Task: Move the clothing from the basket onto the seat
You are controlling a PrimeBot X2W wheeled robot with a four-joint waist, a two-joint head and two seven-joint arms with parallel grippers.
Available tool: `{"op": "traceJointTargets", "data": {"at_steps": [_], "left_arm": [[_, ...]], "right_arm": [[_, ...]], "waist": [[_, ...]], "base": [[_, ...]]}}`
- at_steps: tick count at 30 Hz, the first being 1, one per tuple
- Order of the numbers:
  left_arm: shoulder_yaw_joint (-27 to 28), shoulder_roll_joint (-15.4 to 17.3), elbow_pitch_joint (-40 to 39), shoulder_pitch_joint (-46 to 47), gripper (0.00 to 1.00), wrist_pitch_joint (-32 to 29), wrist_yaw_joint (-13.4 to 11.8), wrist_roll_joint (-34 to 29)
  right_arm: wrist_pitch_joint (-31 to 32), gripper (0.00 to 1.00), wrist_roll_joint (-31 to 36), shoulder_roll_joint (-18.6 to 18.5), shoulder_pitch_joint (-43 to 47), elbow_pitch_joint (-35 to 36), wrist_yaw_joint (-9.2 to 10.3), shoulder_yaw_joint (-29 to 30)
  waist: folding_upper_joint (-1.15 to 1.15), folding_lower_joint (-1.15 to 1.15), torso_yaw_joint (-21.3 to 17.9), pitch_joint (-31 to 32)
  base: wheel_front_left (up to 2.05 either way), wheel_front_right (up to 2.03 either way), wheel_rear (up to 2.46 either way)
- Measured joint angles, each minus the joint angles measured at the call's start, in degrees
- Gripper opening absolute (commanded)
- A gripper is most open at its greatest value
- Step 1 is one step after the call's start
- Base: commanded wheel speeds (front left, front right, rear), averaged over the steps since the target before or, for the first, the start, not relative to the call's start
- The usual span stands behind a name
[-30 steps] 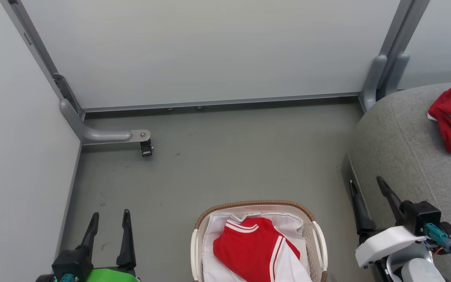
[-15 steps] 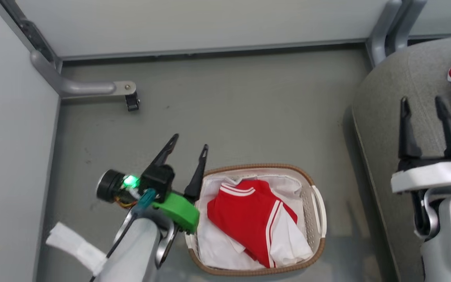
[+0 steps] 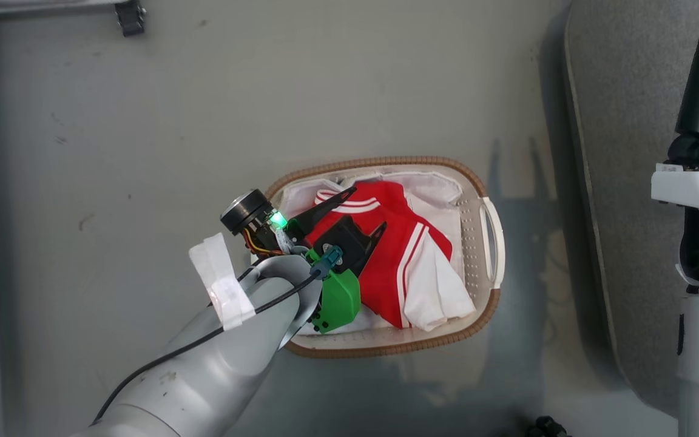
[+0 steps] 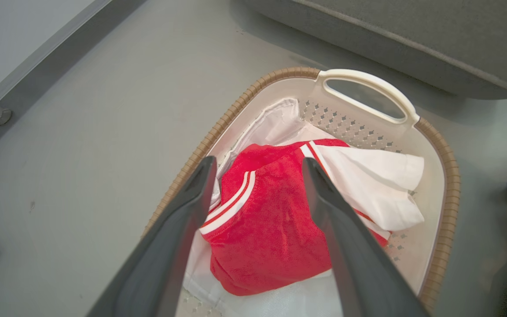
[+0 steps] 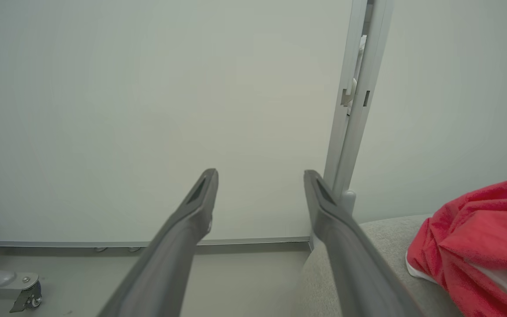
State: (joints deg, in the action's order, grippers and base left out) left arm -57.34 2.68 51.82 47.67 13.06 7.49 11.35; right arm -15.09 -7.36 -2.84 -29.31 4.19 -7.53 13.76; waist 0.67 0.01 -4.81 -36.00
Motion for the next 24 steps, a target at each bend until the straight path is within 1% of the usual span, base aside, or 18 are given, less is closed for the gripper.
{"op": "traceJointTargets", "data": {"at_steps": [2, 9, 17, 24], "left_arm": [[-3.0, -0.04, 1.93, 2.32, 1.0, -0.52, 0.0, 0.76], [-9.43, -0.01, 6.61, 8.25, 1.0, -2.05, 0.01, 3.44], [-14.05, 0.0, 8.84, 14.34, 1.0, -6.54, 0.01, 5.94], [-15.38, 0.0, 8.67, 18.24, 1.0, -7.83, 0.01, 6.43]], "right_arm": [[0.0, 1.0, -0.82, -0.04, -0.27, 1.24, 0.0, 0.03], [0.0, 1.0, -1.01, -0.02, -2.15, 4.08, 0.0, -2.05], [0.0, 1.0, -1.22, -0.02, -2.59, 7.04, 0.0, -3.69], [0.0, 1.0, -1.3, -0.02, -2.59, 8.56, 0.0, -4.71]], "waist": [[0.0, 0.0, -0.73, -2.66], [0.0, 0.0, -3.31, -10.41], [0.0, 0.0, -6.28, -16.84], [0.0, 0.0, -8.48, -20.03]], "base": [[0.0, 0.0, 0.0], [0.0, 0.0, 0.0], [0.0, 0.0, 0.0], [0.0, 0.0, 0.0]]}}
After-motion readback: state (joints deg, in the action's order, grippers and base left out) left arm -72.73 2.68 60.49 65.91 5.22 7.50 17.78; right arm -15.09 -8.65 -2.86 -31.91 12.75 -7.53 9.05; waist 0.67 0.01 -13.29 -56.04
